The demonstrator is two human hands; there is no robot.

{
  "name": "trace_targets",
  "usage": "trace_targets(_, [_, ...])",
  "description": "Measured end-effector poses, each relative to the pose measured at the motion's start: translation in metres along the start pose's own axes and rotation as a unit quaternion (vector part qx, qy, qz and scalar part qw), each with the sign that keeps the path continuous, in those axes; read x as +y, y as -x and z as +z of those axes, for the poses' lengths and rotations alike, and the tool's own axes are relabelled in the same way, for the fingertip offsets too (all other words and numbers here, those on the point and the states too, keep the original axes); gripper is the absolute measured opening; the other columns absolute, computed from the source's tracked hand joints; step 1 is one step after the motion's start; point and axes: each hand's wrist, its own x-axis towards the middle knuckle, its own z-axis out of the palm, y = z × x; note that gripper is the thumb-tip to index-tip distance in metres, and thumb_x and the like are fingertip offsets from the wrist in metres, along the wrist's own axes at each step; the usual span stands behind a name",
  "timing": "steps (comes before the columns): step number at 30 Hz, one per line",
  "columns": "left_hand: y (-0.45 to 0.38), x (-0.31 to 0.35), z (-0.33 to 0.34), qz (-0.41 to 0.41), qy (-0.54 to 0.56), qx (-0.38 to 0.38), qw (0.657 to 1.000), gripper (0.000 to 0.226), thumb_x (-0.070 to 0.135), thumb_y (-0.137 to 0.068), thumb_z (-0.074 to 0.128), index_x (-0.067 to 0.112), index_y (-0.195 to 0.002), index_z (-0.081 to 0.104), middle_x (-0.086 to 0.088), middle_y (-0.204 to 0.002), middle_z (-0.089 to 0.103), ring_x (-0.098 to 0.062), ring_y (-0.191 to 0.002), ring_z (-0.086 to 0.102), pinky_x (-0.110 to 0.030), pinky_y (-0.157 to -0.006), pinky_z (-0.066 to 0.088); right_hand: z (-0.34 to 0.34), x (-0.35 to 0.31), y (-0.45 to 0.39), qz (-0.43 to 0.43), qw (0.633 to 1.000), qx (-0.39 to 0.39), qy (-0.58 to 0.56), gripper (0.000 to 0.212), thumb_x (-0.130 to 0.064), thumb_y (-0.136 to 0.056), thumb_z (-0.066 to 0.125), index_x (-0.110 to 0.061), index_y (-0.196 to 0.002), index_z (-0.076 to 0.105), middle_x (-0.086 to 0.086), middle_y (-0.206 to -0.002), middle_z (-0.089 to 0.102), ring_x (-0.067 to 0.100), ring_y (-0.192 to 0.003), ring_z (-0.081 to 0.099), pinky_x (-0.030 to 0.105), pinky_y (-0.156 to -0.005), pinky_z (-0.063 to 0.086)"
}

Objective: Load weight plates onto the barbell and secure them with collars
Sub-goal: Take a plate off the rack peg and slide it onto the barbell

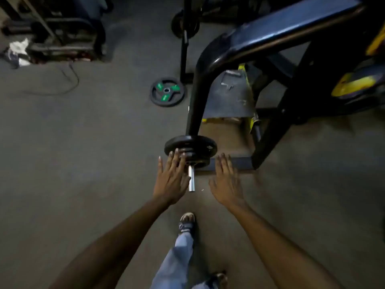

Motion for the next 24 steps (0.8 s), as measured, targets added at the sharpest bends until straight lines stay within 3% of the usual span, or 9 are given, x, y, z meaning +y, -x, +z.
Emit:
trace_targets(4, [-0.027, -0.032, 0.041, -0.02, -0.007, -0.044, 0.999, 0.081, 0.055, -0.107, 0.032, 0.014, -0.169, -0.001, -0.015, -0.177, -0.005, -0.034, -0.164, -0.001, -0.065, -0.13, 0.003, 0.042, -0.003, -0.045, -0.002, 0.998, -0.055, 0.011, 0.088, -0.035, -0.097, 0.061, -0.006, -0.166, 0.015, 0.015, -0.174, 0.018, 0.03, -0.162, 0.016, 0.049, -0.129, 0.025])
trace_targets(9, [-0.057, -0.054, 0.087, 0.0, -0.026, -0.066, 0.997, 0.081, 0.046, -0.108, 0.042, 0.008, -0.168, 0.002, -0.017, -0.176, -0.005, -0.034, -0.164, -0.001, -0.063, -0.131, 0.009, 0.085, -0.012, -0.092, 0.031, 0.994, -0.105, -0.026, 0.088, -0.033, -0.102, 0.055, -0.01, -0.167, 0.002, 0.014, -0.176, 0.003, 0.027, -0.163, 0.006, 0.047, -0.131, 0.022])
trace_targets(12, [-0.072, -0.062, 0.102, 0.004, -0.018, -0.101, 0.995, 0.081, 0.042, -0.107, 0.042, 0.011, -0.169, -0.001, -0.017, -0.176, -0.008, -0.035, -0.164, -0.004, -0.064, -0.13, 0.009, 0.101, -0.017, -0.111, 0.041, 0.991, -0.116, -0.049, 0.086, -0.029, -0.102, 0.055, -0.012, -0.168, 0.002, 0.014, -0.176, 0.002, 0.028, -0.163, 0.006, 0.046, -0.13, 0.023])
trace_targets(16, [-0.072, -0.058, 0.119, -0.002, 0.03, -0.137, 0.99, 0.086, 0.031, -0.102, 0.056, 0.008, -0.168, 0.007, -0.021, -0.175, 0.008, -0.037, -0.164, 0.008, -0.062, -0.131, 0.01, 0.115, -0.022, -0.112, 0.055, 0.984, -0.13, -0.113, 0.089, -0.022, -0.099, 0.062, -0.017, -0.168, 0.006, 0.013, -0.176, 0.006, 0.031, -0.162, 0.014, 0.044, -0.127, 0.028])
trace_targets(20, [-0.075, -0.051, 0.116, -0.052, 0.074, -0.11, 0.99, 0.09, 0.021, -0.089, 0.069, 0.008, -0.165, 0.023, -0.023, -0.164, 0.034, -0.041, -0.153, 0.034, -0.063, -0.129, 0.02, 0.114, -0.023, -0.12, 0.069, 0.987, -0.104, -0.101, 0.084, -0.015, -0.091, 0.072, -0.015, -0.162, 0.028, 0.014, -0.167, 0.029, 0.034, -0.152, 0.033, 0.045, -0.117, 0.04])
trace_targets(22, [-0.086, -0.052, 0.109, -0.059, 0.09, -0.098, 0.989, 0.09, 0.02, -0.088, 0.067, 0.009, -0.165, 0.023, -0.025, -0.155, 0.04, -0.043, -0.145, 0.04, -0.064, -0.127, 0.023, 0.114, -0.021, -0.127, 0.066, 0.99, -0.099, -0.074, 0.078, -0.012, -0.088, 0.074, -0.016, -0.156, 0.036, 0.014, -0.16, 0.037, 0.035, -0.145, 0.04, 0.046, -0.111, 0.046])
trace_targets(24, [-0.097, -0.051, 0.104, -0.042, 0.093, -0.073, 0.992, 0.076, 0.025, -0.091, 0.053, 0.006, -0.162, 0.033, -0.03, -0.143, 0.048, -0.046, -0.133, 0.048, -0.064, -0.12, 0.035, 0.115, -0.019, -0.131, 0.057, 0.993, -0.094, -0.044, 0.074, -0.012, -0.087, 0.075, -0.017, -0.152, 0.04, 0.014, -0.152, 0.043, 0.036, -0.14, 0.044, 0.046, -0.105, 0.049])
